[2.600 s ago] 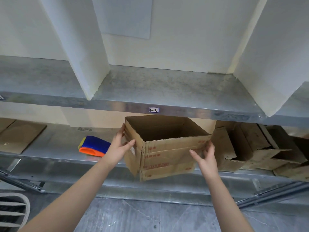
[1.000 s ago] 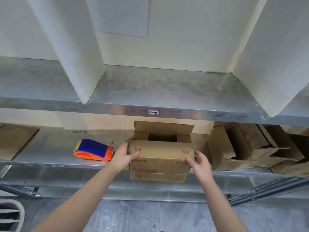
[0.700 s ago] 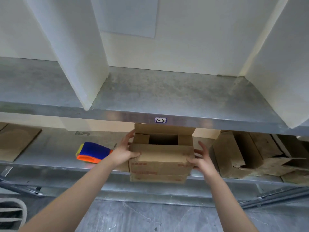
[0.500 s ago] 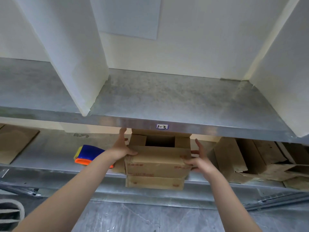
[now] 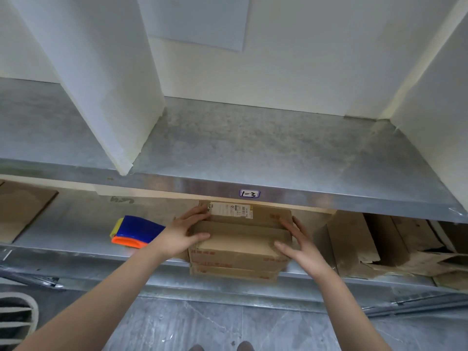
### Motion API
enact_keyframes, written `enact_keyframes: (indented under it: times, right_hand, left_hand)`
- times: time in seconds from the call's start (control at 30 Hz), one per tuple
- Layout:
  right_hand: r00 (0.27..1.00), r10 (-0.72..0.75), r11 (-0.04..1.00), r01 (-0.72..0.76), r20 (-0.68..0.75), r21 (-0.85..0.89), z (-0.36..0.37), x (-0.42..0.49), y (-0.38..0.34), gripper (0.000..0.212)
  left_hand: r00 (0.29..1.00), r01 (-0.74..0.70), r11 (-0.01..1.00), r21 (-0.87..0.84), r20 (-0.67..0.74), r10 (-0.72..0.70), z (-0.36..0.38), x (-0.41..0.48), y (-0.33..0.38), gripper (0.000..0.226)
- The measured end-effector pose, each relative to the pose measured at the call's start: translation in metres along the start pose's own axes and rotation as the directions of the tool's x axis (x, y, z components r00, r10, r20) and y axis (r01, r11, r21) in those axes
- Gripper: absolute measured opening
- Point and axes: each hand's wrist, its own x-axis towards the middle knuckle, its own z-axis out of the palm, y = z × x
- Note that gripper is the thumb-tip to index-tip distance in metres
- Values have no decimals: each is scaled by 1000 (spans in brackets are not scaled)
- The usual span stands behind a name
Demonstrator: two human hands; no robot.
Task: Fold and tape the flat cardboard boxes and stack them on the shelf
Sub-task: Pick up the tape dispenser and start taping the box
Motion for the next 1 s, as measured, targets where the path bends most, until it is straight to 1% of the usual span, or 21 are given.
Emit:
enact_keyframes:
  times: [0.03,0.07,0.1,0.17,0.23,0.27,0.3,0.33,0.37,0.43,0.5,0.53,0.6,0.67,0.73,0.87,1.0]
  right_hand:
    - [1000,-11,998,9,-18,-59,4,1,1,70]
    - [999,-15,997,12,-44,-76,7,2,2,68]
    - [998,-8,999,5,-68,-46,9,4,2,62]
    - [995,31,995,-22,-97,94,17,6,2,55]
    - [985,76,970,-37,-156,239,26,5,3,61]
    - [976,92,960,-34,-197,277,30,4,3,67]
    - [967,93,964,-27,-238,264,35,2,1,70]
    - [959,79,978,-22,-272,206,38,0,0,70]
    - [955,58,991,-20,-290,132,41,-3,-1,66]
    - [954,20,1000,-20,-299,3,44,-8,-3,52]
    - [953,-3,990,-40,-304,-134,41,-13,-6,49]
    - [951,-18,972,-55,-308,-227,38,-14,-9,50]
    - [944,-86,903,-62,-320,-426,32,-17,-16,54]
    - [933,-166,820,-50,-320,-570,27,-20,-26,55]
    - [923,-236,769,-14,-304,-639,25,-22,-39,51]
    - [886,-414,669,141,-209,-729,37,-27,-67,47]
    - [868,-491,627,293,-75,-721,79,-35,-96,48]
  left_hand:
    - [1000,7,1000,20,14,-7,2,-1,-1,54]
    - [1000,17,999,41,20,-17,4,-2,-2,55]
    - [999,30,997,66,15,-31,7,-1,-3,55]
    - [998,61,987,152,-4,-61,9,0,-1,55]
    - [997,75,966,248,-20,-73,8,0,2,55]
    - [997,75,953,295,-23,-71,8,0,3,56]
    - [997,75,937,341,-27,-70,7,-1,5,57]
    - [997,77,919,387,-34,-70,7,-1,7,57]
    - [997,81,896,437,-44,-69,8,-2,10,57]
    - [996,87,837,540,-71,-58,9,-1,18,58]
    - [995,56,806,590,-96,0,11,-4,27,57]
    - [994,27,811,585,-105,43,12,-7,33,56]
    - [984,-34,823,567,-125,127,12,-15,43,55]
    - [967,-76,785,615,-145,207,14,-24,50,55]
    - [958,-84,740,668,-149,243,14,-28,57,55]
    - [953,-68,710,701,-165,254,11,-37,62,59]
    - [957,-55,660,749,-149,248,-7,-61,47,54]
